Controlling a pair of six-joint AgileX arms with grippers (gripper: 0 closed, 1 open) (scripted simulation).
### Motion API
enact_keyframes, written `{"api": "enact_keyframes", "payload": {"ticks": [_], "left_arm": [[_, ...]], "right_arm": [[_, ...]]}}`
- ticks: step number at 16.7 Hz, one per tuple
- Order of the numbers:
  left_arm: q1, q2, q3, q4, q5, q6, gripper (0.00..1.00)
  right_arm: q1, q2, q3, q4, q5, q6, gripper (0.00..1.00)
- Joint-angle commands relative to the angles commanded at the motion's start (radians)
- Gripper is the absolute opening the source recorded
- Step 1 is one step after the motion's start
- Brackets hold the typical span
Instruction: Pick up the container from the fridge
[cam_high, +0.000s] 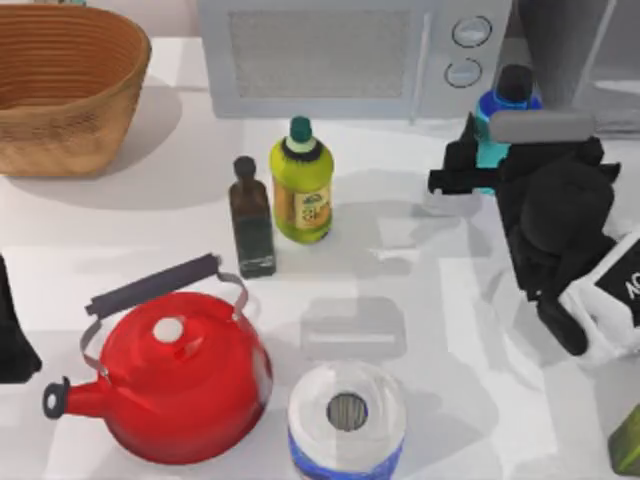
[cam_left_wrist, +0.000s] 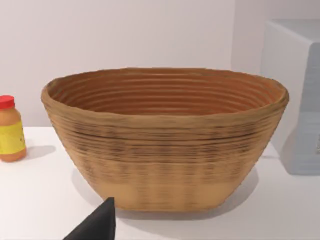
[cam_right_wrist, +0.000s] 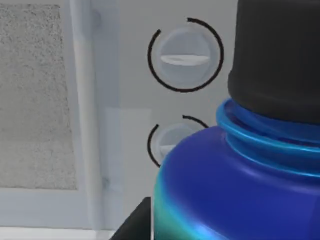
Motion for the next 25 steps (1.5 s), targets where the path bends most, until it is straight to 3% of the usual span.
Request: {"api": "enact_keyframes", "payload": {"ticks": [9,22,25], "left_arm": [[0.0,0.0,0.0,0.0,0.0,0.0,1.0],[0.0,0.0,0.0,0.0,0.0,0.0,1.0],[0.0,0.0,0.0,0.0,0.0,0.0,1.0]], "right_arm": [[-0.03,0.067,0.096,0.03,-0.01,-0.004,0.0],[-0.03,0.067,0.096,0.03,-0.01,-0.004,0.98],[-0.03,0.067,0.096,0.03,-0.01,-0.004,1.0]]}}
